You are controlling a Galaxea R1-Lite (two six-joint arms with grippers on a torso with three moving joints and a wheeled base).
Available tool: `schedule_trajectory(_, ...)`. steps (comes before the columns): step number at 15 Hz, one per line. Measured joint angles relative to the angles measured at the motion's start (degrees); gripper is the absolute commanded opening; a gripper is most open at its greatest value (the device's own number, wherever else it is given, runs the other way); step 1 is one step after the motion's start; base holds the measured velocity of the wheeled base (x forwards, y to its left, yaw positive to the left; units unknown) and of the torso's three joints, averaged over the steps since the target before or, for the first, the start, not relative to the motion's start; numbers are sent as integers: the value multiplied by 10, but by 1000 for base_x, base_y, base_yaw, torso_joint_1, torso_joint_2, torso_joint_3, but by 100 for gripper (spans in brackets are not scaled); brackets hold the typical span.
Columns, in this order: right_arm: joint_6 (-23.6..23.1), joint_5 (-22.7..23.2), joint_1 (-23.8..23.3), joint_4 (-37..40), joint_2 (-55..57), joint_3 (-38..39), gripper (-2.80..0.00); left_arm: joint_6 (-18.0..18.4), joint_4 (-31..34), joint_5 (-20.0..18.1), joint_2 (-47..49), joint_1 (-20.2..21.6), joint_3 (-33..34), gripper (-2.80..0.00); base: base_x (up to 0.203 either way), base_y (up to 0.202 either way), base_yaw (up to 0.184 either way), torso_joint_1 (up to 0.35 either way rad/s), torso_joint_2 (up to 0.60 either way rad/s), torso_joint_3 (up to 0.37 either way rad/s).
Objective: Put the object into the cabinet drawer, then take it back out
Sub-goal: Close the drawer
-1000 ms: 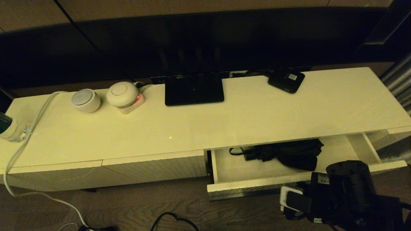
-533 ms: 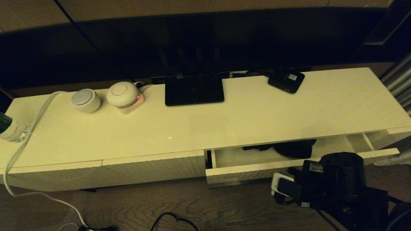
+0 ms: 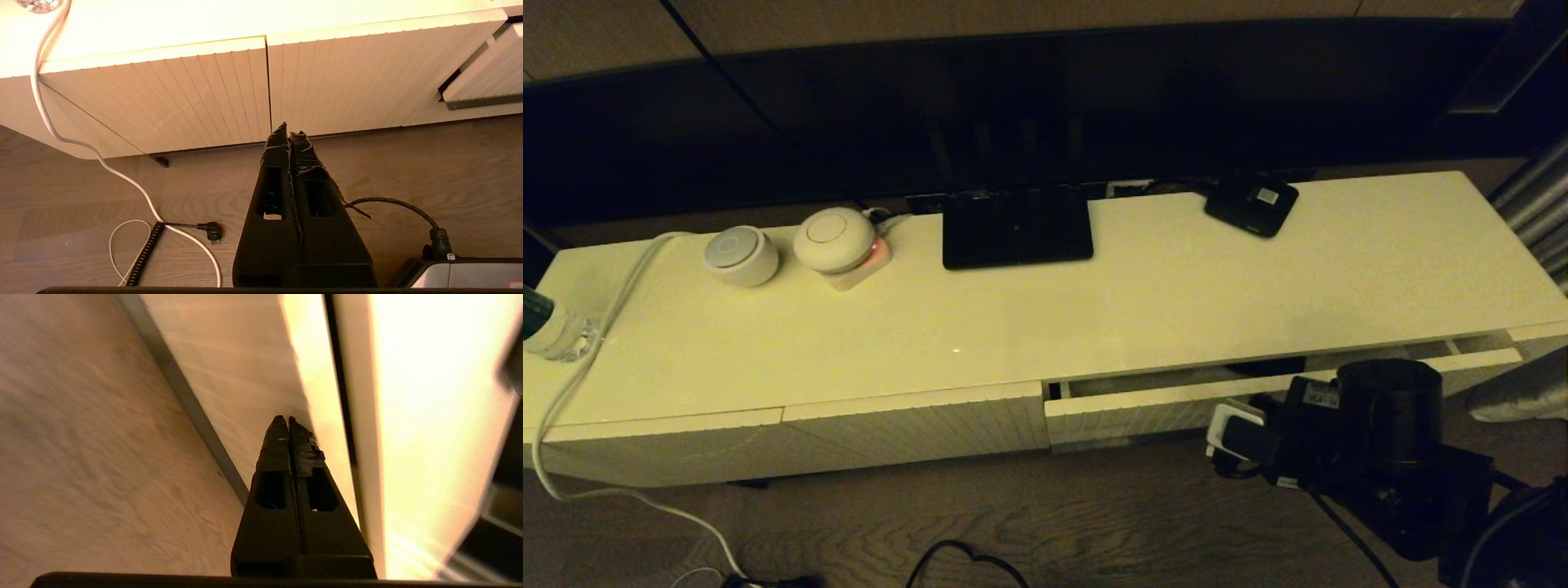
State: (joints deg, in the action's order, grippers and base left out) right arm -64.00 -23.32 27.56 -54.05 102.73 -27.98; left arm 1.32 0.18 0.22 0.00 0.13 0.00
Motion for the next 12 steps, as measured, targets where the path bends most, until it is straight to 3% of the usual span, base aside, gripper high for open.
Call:
schedule_trajectory(8,-13,2,-21,5,-1,-38,-280,0,0,0,0,0,0,-280,0,0,0,0,0,0)
schedule_trajectory(12,-14,1,-16,10,-34,-3,-280,0,0,0,0,0,0,-280,0,0,0,0,0,0)
